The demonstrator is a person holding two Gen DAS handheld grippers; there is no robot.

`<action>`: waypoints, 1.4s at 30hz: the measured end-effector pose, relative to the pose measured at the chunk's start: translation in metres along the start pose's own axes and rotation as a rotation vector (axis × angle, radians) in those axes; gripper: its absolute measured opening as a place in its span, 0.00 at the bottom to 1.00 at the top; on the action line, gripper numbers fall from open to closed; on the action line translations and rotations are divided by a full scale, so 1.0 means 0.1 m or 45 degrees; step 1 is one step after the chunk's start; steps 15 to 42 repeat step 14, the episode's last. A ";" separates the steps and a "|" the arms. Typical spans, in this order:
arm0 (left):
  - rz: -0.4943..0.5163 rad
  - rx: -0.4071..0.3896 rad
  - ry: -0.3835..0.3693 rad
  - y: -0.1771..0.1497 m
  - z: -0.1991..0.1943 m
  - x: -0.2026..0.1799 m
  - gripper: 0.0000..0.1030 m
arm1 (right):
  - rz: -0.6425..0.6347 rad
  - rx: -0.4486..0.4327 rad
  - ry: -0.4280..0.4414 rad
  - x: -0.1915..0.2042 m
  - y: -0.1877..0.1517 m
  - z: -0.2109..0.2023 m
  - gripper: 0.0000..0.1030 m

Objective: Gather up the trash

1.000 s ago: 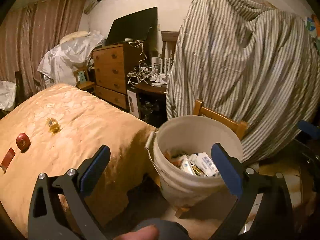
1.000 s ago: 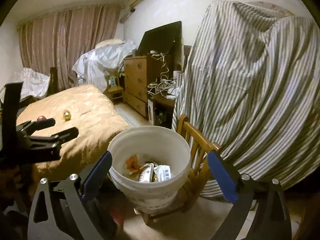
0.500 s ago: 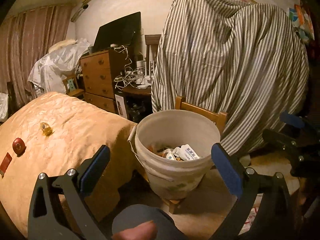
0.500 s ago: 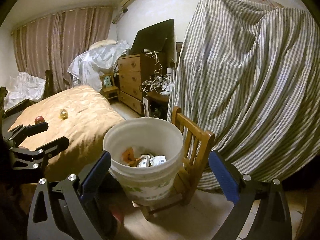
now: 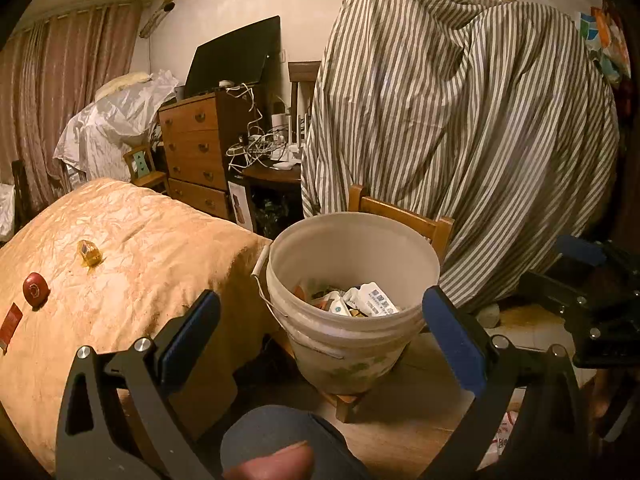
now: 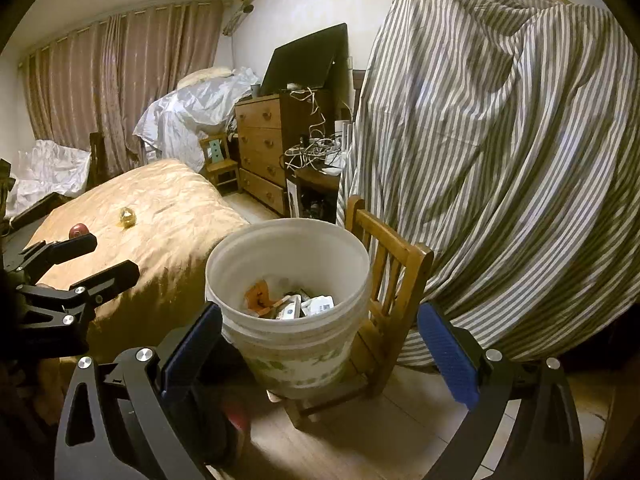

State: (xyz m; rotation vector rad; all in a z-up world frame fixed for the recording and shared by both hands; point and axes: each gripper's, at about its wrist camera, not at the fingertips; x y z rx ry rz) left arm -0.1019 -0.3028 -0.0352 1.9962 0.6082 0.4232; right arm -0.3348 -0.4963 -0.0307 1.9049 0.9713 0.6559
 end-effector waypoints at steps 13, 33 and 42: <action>-0.026 0.030 0.008 0.00 0.06 0.04 0.95 | -0.001 -0.001 0.002 0.02 0.00 0.01 0.95; -0.024 0.033 0.003 0.01 0.06 0.04 0.95 | -0.001 0.000 0.001 0.02 0.00 0.02 0.95; -0.024 0.033 0.003 0.01 0.06 0.04 0.95 | -0.001 0.000 0.001 0.02 0.00 0.02 0.95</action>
Point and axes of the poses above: each gripper's, at about its wrist camera, not at the fingertips, and z roughly the way its jaws point, x to its left, y to its top, and after that the axes turned 2 degrees about -x, right-handed
